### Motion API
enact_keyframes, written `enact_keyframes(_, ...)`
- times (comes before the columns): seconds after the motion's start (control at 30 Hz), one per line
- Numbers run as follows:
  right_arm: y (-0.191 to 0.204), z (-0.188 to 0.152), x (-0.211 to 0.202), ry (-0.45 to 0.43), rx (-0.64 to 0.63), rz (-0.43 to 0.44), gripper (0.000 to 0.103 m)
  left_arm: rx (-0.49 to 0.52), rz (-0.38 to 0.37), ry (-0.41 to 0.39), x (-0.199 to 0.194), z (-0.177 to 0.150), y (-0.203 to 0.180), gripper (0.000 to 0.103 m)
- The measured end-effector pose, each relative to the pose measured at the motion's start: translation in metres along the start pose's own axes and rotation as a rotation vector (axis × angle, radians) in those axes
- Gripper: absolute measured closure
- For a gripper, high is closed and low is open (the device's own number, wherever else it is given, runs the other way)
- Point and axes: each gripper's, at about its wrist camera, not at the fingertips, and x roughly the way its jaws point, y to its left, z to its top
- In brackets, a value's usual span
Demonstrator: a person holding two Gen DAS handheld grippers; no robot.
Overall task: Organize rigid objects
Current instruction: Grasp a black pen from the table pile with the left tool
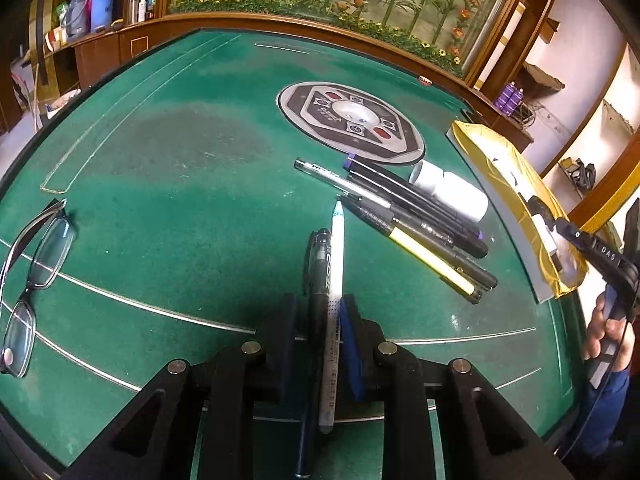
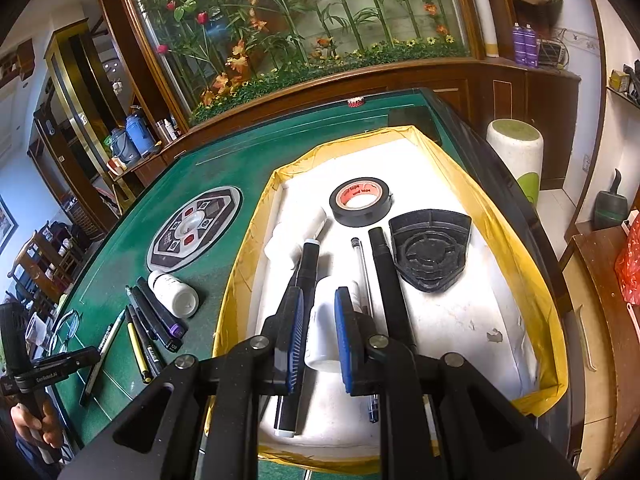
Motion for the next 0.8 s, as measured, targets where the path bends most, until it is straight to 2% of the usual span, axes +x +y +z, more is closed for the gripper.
enact_keyframes(0.2, 0.000, 0.000, 0.000, 0.001, 0.000, 0.000, 0.088, 0.005, 0.004, 0.001, 0.002, 0.004, 0.001, 0.080)
enact_keyframes(0.23, 0.000, 0.000, 0.000, 0.001, 0.000, 0.000, 0.088, -0.015, -0.036, 0.009, 0.003, 0.005, 0.005, 0.080)
enact_keyframes(0.3, 0.000, 0.000, 0.000, 0.000, -0.001, -0.001, 0.088, -0.042, -0.070, 0.014, 0.002, 0.008, 0.009, 0.080)
enact_keyframes(0.37, 0.000, 0.000, 0.000, 0.001, 0.000, 0.001, 0.088, -0.038, -0.038, 0.006, 0.002, 0.009, 0.010, 0.080)
enact_keyframes(0.53, 0.001, 0.000, 0.000, 0.002, -0.001, 0.000, 0.088, -0.017, -0.026, 0.009, 0.003, 0.009, 0.009, 0.080)
enact_keyframes(0.7, 0.001, 0.000, 0.001, 0.002, -0.002, -0.001, 0.088, 0.034, 0.038, -0.003, 0.005, 0.013, 0.003, 0.080)
enact_keyframes(0.8, 0.001, 0.000, 0.001, 0.002, -0.002, -0.001, 0.088, 0.073, 0.103, -0.005, 0.009, 0.015, 0.001, 0.080)
